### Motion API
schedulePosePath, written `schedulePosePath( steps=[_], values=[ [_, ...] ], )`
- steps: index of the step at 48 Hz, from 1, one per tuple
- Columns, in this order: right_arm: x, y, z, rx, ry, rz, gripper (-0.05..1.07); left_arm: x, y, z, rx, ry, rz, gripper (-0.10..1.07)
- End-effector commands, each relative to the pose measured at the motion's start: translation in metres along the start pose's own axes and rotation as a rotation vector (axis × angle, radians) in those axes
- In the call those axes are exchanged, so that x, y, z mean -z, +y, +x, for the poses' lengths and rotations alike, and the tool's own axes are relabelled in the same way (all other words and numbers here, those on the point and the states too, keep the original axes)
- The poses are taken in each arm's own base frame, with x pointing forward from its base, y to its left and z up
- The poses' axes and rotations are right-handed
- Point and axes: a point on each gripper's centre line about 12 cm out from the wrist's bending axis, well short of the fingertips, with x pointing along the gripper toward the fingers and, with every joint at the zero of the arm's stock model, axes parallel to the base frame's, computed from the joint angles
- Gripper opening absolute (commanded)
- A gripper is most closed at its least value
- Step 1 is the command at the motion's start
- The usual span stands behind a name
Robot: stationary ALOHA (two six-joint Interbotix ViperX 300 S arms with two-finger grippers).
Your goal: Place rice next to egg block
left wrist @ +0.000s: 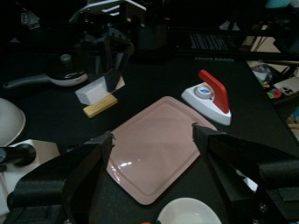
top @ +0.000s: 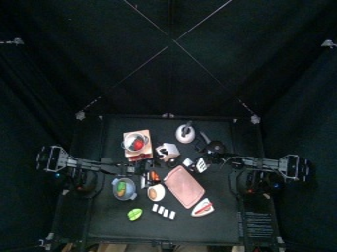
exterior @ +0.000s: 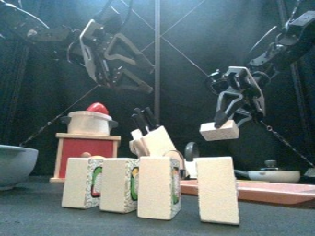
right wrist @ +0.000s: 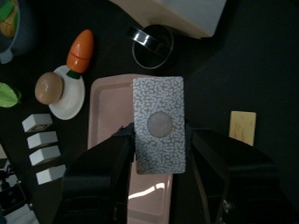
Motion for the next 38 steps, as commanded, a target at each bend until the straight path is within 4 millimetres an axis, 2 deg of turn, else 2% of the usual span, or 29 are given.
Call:
schedulePosePath(
  steps=[1, 14, 26, 38],
  values=[
    [-0.014, 0.001, -0.008, 0.017, 0.023, 0.018, 0.55, -0.008, 0.003, 0.0, -0.008, -0.026, -0.003, 1.02],
    [-0.016, -0.009, -0.02, 0.213, 0.121, 0.016, 0.56, -0.007, 0.003, -0.001, -0.008, -0.026, -0.003, 1.02],
    [0.014, -0.003, -0.008, 0.273, 0.096, 0.002, 0.56, -0.007, 0.003, -0.003, -0.008, -0.026, -0.005, 1.02],
    [0.03, -0.024, -0.004, 0.345, 0.037, -0.006, 0.56, -0.007, 0.004, -0.004, -0.011, -0.028, -0.004, 1.02]
  ],
)
